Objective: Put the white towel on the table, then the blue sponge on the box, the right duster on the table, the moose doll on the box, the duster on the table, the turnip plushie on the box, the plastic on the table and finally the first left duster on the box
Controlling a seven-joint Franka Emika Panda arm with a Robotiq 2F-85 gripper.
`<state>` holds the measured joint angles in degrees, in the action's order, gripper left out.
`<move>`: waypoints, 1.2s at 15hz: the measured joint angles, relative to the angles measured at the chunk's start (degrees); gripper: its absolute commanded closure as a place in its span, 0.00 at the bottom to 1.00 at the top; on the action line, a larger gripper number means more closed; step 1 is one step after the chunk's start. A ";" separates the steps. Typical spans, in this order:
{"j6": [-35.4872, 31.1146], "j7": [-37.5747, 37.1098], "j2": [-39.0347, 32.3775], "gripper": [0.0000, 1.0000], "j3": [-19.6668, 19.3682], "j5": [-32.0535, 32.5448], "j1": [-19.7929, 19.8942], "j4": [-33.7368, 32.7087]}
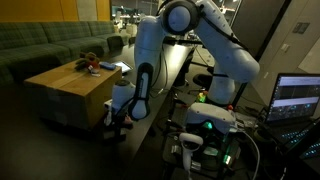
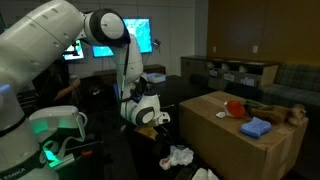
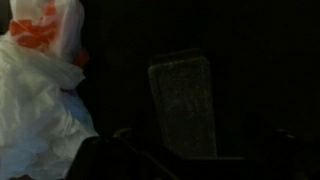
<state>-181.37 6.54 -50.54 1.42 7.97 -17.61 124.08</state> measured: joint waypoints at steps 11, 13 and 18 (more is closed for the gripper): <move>0.04 0.00 -3.52 0.06 -1.52 0.00 0.00 -3.26; 0.06 0.01 -3.67 0.30 -1.68 0.00 -0.05 -3.29; 0.09 0.01 -4.14 0.62 -1.91 0.00 -0.45 -3.30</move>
<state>-181.28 6.55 -54.68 -0.50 7.97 -18.06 120.78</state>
